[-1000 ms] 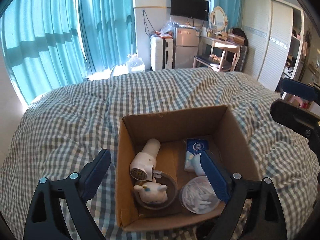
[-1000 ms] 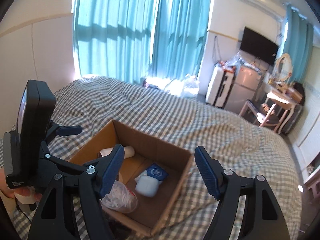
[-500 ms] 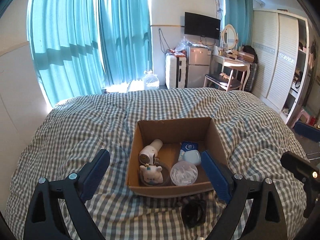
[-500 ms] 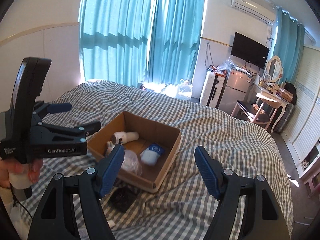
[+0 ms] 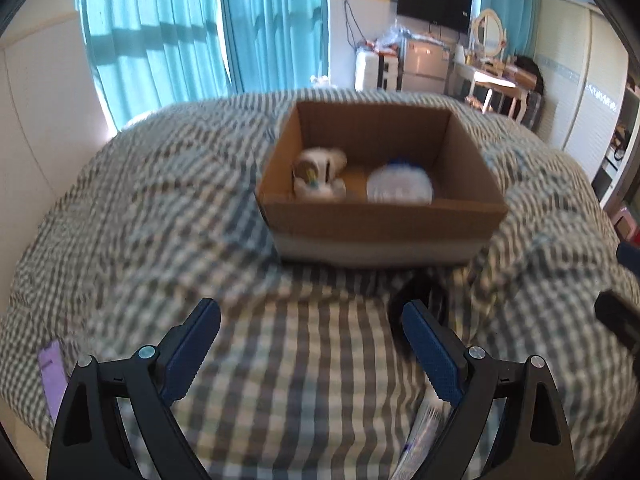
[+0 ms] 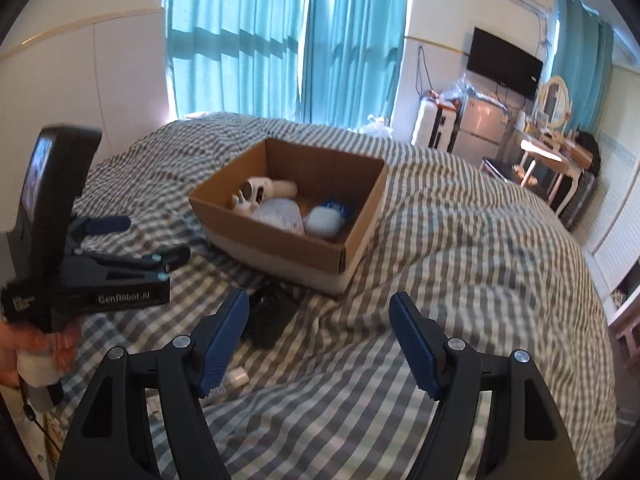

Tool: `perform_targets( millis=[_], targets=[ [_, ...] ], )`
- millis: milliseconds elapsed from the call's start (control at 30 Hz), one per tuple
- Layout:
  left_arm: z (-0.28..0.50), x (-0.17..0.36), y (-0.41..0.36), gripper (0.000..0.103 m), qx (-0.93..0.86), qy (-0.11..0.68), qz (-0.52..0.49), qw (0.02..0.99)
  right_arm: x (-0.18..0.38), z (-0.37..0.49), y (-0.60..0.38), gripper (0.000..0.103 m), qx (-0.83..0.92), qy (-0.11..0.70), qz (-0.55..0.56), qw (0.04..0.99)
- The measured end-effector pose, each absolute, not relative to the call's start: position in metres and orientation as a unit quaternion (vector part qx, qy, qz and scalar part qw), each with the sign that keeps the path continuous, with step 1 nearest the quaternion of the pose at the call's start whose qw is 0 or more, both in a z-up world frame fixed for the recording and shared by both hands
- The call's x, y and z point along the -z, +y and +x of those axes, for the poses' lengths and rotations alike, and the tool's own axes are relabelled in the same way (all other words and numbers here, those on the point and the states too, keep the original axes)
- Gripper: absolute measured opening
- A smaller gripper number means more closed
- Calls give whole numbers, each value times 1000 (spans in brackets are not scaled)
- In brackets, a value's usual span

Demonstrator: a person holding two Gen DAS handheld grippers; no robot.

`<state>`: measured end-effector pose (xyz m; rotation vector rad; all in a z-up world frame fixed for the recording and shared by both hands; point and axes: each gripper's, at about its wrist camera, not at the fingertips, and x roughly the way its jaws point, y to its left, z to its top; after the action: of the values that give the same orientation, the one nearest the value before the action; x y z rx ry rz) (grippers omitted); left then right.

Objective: Organize objects
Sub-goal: 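Grasp the white cream tube with the left gripper, then grasp the black plastic cup with the right gripper while the left holds the tube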

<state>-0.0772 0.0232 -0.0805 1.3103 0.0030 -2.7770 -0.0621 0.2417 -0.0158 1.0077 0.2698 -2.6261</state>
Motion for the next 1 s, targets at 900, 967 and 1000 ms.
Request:
perform_targets(
  millis=[900,967,1000],
  targets=[
    [-24,165,110,20,836,-95,523,-133,34,-46,279,73,917,17,385,103],
    [-18,155,106,20,846,-93,509,-125,36,-45,278,73,916,17,387,104],
    [-15,149,104,20,851,-86,503,-123,37,-45,277,73,916,17,388,105]
  ],
)
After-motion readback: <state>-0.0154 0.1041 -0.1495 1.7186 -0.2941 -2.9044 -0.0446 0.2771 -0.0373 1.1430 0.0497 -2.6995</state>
